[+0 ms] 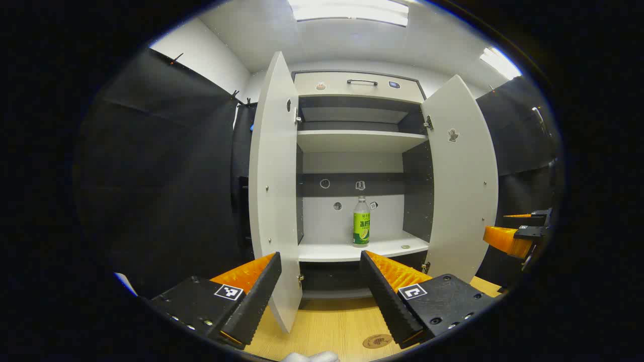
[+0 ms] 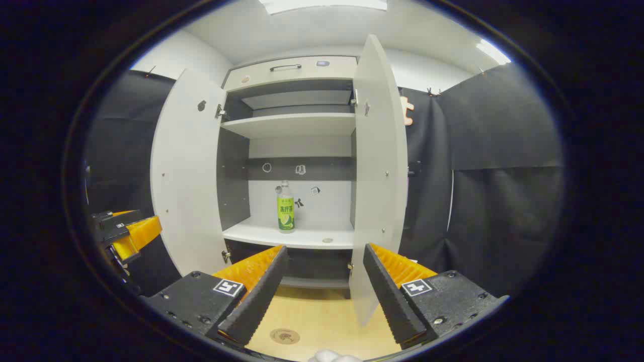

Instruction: Grasp the bottle in the cabinet with the left hand and place it on the coaster, then close the right door with the right hand and the left door with the left hand.

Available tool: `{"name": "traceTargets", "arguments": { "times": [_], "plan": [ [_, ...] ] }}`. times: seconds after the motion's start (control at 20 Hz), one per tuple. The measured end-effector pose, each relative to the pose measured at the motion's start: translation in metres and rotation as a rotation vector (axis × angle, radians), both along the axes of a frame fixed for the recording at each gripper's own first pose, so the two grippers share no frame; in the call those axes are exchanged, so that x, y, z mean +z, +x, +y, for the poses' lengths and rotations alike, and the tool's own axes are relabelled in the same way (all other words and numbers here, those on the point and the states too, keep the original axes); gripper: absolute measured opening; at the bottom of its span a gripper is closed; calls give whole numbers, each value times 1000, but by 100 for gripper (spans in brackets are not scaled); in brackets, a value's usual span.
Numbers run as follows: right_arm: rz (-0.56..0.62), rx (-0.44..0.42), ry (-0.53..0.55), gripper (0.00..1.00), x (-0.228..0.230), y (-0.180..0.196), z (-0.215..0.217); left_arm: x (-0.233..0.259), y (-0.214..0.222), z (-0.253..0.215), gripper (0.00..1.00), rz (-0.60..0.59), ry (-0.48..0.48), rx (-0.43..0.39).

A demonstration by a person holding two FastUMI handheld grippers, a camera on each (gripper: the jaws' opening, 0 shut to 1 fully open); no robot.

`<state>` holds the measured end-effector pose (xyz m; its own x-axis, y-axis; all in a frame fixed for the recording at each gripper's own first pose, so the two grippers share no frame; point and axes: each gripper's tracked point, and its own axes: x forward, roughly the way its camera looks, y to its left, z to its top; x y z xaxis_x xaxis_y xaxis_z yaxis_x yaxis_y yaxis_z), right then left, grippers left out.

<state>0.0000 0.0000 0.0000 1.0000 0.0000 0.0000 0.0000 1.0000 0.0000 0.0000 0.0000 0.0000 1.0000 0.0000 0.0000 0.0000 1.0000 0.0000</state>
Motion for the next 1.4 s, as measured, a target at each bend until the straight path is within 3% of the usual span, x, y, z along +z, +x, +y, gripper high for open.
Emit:
{"name": "traceTargets", "arguments": {
  "times": [0.8,1.05,1.4],
  "plan": [
    [15,7,-26,99,3,12,4,-7,47,-9,95,20,15,-23],
    [24,-2,-36,99,5,16,3,-5,112,-31,96,-6,5,-67],
    [33,-28,-49,99,12,24,0,-20,247,-85,96,-12,-35,-118]
  ]
}}
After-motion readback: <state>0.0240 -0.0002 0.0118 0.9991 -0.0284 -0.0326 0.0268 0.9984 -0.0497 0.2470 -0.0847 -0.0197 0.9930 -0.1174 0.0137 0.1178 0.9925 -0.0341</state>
